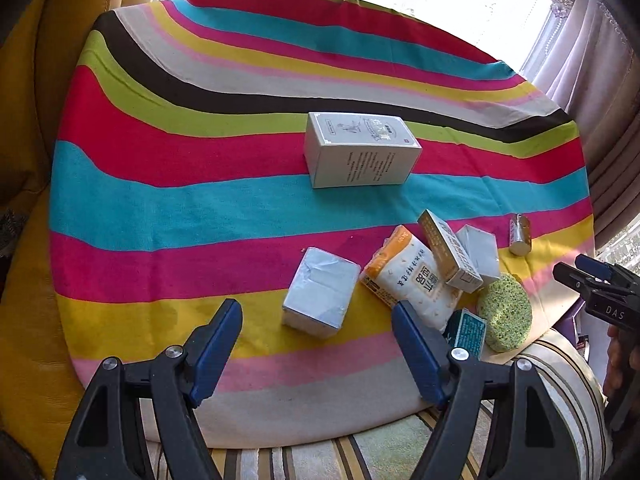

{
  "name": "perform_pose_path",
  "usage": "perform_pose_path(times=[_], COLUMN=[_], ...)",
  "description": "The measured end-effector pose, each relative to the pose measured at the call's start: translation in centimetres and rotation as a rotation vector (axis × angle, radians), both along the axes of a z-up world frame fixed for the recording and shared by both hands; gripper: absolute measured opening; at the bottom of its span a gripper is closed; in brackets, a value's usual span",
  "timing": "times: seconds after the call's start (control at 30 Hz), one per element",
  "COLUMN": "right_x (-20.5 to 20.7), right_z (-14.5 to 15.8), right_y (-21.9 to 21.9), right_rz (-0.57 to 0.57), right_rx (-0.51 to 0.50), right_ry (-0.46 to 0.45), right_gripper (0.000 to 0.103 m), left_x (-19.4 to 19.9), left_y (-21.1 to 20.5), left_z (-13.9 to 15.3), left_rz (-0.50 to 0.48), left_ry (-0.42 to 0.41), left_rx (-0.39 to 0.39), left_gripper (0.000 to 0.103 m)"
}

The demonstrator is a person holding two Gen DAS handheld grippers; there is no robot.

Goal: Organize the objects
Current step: 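Grasp the white wrapped cube with the left tool while the right tool grasps the gold-brown box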

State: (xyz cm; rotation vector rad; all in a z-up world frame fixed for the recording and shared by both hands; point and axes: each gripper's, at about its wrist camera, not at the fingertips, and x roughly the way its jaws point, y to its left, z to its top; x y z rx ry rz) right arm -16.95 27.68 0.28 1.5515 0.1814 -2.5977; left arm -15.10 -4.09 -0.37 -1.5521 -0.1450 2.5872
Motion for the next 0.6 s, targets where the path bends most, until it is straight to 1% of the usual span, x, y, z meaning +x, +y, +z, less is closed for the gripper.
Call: perform_pose_path(times=[0.17, 0.3, 0.37, 0.43, 0.5, 0.53, 0.6], right_x=[-2.0, -3.4, -4.2, -4.9, -5.5, -5.7, -6.0], right_z=[-1.0, -1.4, -1.6, -2.1, -2.7, -2.9, -3.2], right_y=[-0.5, -0.6, -0.8, -1.0, -1.2, -1.3, -1.5], right_rz=[-0.030, -0.067, -0.079, -0.093, -0.101, -0.104, -0.108], right_rx=[-0.038, -0.065, -0.077, -0.073, -0.080, -0.079, -0.066], right_ry=[-0.029, -0.031, -0.033, -0.041, -0.058, -0.062, -0.064], right_gripper=[0.079, 0.079, 0.079, 0.079, 0.078, 0.076, 0.066], left_x=[-0.9, -1.4, -1.5, -1.7, -1.8, -1.9, -1.8], left_y=[0.0, 0.1, 0.1, 0.2, 0.2, 0.1, 0.1], left_z=[-0.9, -1.4, -1.6, -1.7, -1.8, -1.9, -1.9], left_rz=[0.000, 0.004, -0.003, -0.011, -0.012, -0.012, -0.017], left_ry=[-0.012, -0.009, -0.013, -0.015, -0.015, -0.014, -0.012], left_rx=[-0.017, -0.028, -0.026, -0.024, -0.022, -0.020, -0.012], left_gripper=[0.078, 0.077, 0.073, 0.066, 0.061, 0.058, 0.054])
